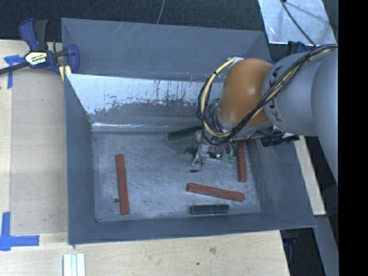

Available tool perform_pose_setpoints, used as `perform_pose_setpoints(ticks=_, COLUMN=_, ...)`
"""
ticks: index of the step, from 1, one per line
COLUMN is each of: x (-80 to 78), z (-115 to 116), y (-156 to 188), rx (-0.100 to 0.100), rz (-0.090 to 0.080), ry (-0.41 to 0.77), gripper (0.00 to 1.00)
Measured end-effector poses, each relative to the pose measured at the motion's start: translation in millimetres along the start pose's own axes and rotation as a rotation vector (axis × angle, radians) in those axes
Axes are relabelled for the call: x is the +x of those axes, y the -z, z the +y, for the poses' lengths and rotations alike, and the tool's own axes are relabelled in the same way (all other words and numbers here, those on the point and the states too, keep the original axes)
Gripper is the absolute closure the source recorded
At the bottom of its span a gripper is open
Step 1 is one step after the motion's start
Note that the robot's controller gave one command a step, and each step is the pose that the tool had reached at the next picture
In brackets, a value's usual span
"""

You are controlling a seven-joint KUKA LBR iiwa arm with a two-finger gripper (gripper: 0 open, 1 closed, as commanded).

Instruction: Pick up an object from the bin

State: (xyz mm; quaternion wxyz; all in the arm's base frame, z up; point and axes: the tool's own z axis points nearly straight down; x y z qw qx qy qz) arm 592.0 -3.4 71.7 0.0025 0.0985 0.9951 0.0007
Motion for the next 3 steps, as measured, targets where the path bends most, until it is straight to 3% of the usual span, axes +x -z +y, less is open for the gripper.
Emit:
perform_pose_setpoints(ticks=1, x=0.0, z=0.0, y=1.5, rx=0.0, rz=-0.001, ry=0.0, gripper=1.0)
perform_pose_setpoints(ticks=2, x=-0.2, z=-0.4, y=66.0, rx=0.001, rz=0.004, ry=0.0, gripper=1.0)
perform_pose_setpoints(ticks=3, x=-3.4, z=0.1, y=72.9, rx=-0.001, rz=-0.008, ry=0.0, gripper=1.0)
